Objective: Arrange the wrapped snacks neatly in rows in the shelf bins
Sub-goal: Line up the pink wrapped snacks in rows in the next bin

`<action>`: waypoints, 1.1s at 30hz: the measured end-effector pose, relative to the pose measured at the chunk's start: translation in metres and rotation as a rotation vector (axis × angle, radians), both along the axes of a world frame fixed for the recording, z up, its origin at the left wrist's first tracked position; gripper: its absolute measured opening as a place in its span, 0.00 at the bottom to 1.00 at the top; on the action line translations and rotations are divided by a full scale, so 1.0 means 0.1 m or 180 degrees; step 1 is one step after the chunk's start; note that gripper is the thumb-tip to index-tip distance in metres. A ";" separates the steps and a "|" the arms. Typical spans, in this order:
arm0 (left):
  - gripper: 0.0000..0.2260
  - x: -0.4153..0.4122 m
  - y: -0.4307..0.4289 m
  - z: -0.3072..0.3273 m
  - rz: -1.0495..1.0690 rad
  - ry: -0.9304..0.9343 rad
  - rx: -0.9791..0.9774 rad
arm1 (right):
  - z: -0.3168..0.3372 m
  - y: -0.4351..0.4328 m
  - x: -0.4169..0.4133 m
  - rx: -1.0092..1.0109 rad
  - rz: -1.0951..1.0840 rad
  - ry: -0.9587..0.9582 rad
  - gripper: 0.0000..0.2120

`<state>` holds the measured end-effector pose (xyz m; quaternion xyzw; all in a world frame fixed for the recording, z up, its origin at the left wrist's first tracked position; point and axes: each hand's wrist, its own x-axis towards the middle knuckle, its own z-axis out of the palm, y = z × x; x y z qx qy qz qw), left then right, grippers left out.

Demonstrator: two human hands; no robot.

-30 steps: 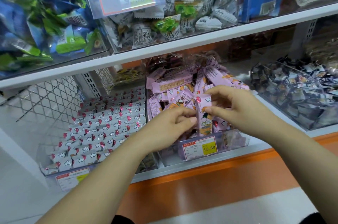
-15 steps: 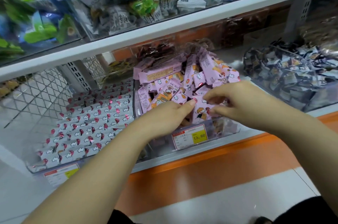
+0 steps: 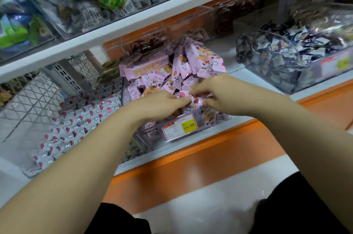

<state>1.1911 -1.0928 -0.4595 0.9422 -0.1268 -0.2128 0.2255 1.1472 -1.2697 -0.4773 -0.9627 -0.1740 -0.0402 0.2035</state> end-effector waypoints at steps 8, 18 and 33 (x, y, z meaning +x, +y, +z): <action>0.21 -0.12 -0.13 -0.09 -0.0335 -0.0704 0.0800 | -0.02 -0.01 0.00 0.0134 -0.0064 0.0017 0.20; 0.23 -0.04 0.12 -0.17 0.0220 -0.0069 -0.0109 | -0.03 -0.02 -0.03 0.0330 -0.0106 0.0015 0.19; 0.15 -0.06 -0.01 -0.15 0.0159 0.0496 0.0054 | -0.06 0.02 -0.01 0.0277 -0.0155 0.0038 0.18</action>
